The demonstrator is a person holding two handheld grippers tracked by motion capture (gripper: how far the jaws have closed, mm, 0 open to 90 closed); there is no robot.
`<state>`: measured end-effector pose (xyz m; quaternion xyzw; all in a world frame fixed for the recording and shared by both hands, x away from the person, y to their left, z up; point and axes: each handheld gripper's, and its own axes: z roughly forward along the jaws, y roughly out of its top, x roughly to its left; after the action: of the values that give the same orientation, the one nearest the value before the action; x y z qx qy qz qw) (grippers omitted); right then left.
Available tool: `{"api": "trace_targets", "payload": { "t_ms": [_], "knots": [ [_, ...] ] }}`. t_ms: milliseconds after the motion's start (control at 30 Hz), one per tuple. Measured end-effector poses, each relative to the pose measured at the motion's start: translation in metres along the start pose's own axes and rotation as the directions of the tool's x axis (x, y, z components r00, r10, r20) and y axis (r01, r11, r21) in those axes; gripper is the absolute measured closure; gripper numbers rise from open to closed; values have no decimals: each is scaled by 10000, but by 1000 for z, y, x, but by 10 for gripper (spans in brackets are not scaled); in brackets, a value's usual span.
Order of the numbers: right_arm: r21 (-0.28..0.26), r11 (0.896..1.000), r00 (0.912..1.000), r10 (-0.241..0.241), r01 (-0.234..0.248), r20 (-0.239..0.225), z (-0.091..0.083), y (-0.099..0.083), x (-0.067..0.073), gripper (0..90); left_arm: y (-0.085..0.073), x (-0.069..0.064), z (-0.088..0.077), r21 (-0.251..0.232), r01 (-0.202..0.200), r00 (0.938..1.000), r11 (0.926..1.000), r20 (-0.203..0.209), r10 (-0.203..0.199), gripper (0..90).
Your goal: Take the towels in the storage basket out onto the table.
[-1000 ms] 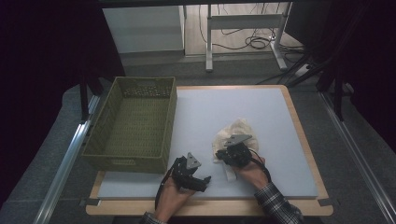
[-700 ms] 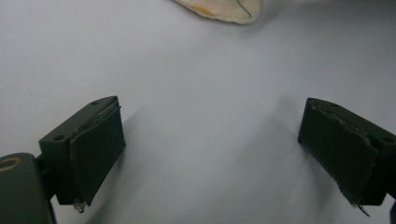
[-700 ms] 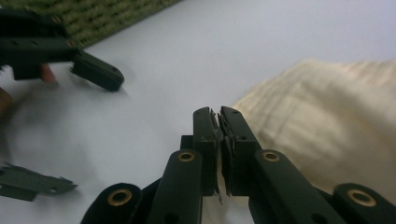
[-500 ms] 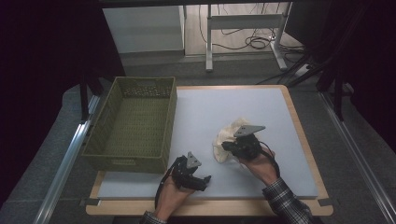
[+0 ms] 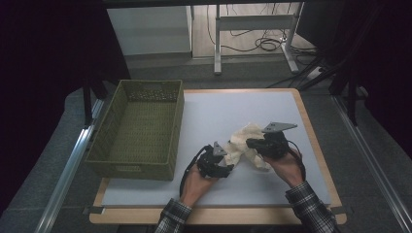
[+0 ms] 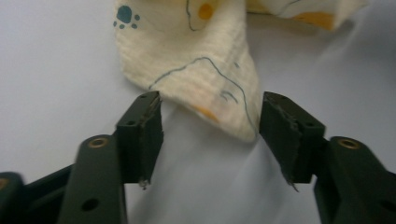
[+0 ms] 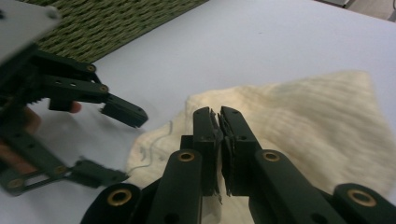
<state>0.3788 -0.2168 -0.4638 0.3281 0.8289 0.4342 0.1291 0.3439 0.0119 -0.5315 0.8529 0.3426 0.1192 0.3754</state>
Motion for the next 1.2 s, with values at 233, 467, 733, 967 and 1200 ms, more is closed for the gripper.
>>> {"api": "trace_targets", "payload": {
  "t_ms": [233, 467, 733, 967, 1200],
  "knots": [
    [-239, 9995, 9985, 239, -227, 483, -17, -2, -17, 855, 8, 9, 6, -342, 234, 9995, 9991, 228, -227, 845],
    [-793, 9957, 9878, 585, -473, 1446, -56, 3, -46, 857, 18, 30, -42, -1464, 673, 9974, 9869, -142, -701, 850],
    [-1363, 9831, 9468, 1564, -1219, 2812, -97, 7, -92, 858, 33, 46, -69, -2263, 1202, 9873, 9666, -746, -1403, 848],
    [-1097, 9583, 8856, 2857, -2638, 3661, -100, -19, -134, 816, 31, 59, -49, -1156, 1791, 9706, 9770, -1416, -1947, 815],
    [-775, 9518, 8713, 3030, -2967, 3861, -95, -47, -141, 662, 19, 64, -23, -493, 2174, 9672, 9748, -1231, -2220, 490]
  ]
}}
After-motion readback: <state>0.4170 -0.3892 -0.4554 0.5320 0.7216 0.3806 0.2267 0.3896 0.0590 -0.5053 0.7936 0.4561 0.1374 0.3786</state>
